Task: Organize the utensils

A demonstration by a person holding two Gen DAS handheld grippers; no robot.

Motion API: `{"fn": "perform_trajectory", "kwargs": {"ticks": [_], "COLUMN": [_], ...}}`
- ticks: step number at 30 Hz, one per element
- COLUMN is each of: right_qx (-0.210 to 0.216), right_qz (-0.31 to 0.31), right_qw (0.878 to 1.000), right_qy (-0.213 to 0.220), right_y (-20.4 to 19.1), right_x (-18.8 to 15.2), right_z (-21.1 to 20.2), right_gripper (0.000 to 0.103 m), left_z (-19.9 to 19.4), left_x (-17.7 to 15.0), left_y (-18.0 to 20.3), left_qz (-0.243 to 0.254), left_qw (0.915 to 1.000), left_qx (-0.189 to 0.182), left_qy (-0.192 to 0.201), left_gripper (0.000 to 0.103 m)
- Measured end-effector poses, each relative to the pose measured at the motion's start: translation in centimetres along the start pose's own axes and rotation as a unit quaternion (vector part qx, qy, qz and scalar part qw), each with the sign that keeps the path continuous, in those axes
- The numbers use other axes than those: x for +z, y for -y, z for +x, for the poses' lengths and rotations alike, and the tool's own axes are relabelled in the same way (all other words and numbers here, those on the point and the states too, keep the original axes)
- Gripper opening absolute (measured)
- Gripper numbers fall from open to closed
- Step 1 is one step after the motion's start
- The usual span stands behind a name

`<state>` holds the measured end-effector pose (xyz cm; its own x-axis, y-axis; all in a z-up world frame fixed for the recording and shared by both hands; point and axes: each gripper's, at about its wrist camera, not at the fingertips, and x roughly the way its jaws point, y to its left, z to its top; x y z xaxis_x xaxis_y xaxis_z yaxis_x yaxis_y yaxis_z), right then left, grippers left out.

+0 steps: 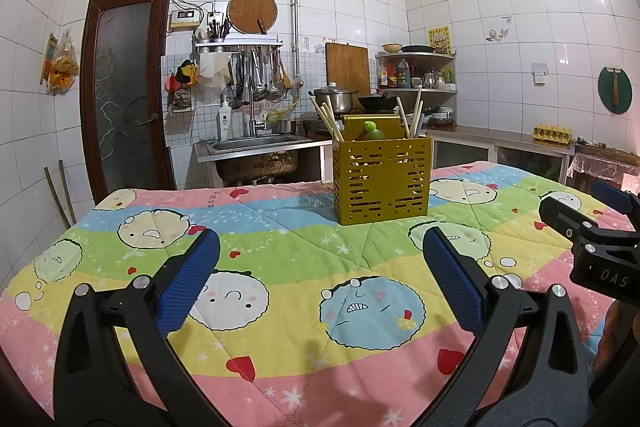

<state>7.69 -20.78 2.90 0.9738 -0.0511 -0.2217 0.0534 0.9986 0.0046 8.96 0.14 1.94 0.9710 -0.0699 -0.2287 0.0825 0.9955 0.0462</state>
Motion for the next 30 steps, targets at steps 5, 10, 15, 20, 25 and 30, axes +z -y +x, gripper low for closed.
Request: {"fn": "perform_trajectory", "kwargs": {"ticks": [5,10,15,20,25,30], "right_qx": [-0.001,-0.001,-0.001,-0.001,-0.001,-0.001], "right_qz": [-0.001,-0.001,-0.001,-0.001,-0.001,-0.001], "right_qw": [1.0,1.0,1.0,1.0,1.0,1.0], "right_qy": [0.001,0.001,0.001,0.001,0.001,0.002], "right_y": [0.02,-0.02,-0.11,-0.1,-0.11,-0.12], "right_x": [0.07,0.05,0.02,0.02,-0.01,-0.01], "right_z": [-0.03,-0.05,-0.1,-0.05,-0.09,-0.09], "right_gripper": [0.099,0.099,0.099,0.099,0.099,0.099], "left_z": [-0.01,-0.01,-0.01,-0.12,-0.03,-0.1], "left_x": [-0.05,-0.08,-0.1,0.01,0.31,0.41], "left_y": [0.01,0.02,0.03,-0.01,-0.17,-0.22], "left_qz": [0.0,0.0,0.0,0.0,-0.001,-0.001], "left_qw": [1.0,1.0,1.0,1.0,1.0,1.0], "left_qx": [0.0,0.0,0.0,0.0,0.0,-0.001], "left_qy": [0.0,0.0,0.001,0.001,0.0,0.0], "left_gripper": [0.098,0.098,0.098,0.098,0.098,0.098]}}
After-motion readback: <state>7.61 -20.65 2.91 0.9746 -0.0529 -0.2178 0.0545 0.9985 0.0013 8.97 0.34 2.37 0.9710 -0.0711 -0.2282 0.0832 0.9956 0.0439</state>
